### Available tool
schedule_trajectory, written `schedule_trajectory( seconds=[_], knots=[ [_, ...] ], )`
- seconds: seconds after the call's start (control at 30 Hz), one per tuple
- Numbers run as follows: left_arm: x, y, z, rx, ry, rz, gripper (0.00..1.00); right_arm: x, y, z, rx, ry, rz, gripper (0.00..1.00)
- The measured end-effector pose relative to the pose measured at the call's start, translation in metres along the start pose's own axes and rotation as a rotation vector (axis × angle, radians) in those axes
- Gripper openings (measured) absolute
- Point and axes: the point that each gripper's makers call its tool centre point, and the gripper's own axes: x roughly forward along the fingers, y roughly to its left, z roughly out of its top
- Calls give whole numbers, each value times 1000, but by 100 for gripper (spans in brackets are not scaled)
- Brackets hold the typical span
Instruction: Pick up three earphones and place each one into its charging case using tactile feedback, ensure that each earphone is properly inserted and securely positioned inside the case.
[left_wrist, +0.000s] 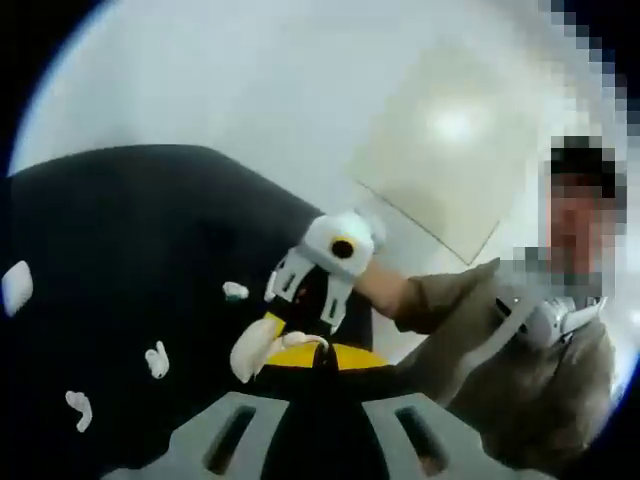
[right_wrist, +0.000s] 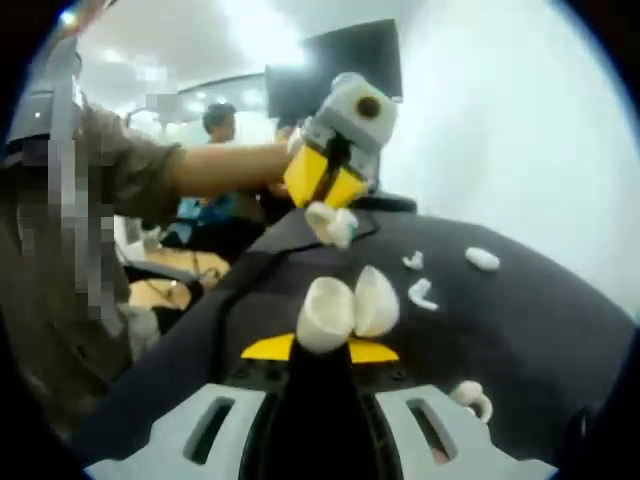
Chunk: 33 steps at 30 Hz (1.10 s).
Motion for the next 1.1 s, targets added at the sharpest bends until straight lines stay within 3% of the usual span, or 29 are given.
schedule_trajectory(
  seconds=[0.13,0.33,0.43,0.6,1.1],
  knots=[
    [4,4,-14,-42,48,5,1,0,0,0,-1,1,0,19],
    [2,17,-16,-62,78,30,2,0,0,-1,-1,0,-1,19],
    [3,11,-16,-87,86,-17,2,0,-1,-1,-3,-1,-1,19],
    [6,19,-23,-75,127,24,1,0,-2,-2,-1,-1,0,19],
    [-2,20,-23,-31,126,68,2,-1,-6,-3,-1,-1,3,19]
  ],
)
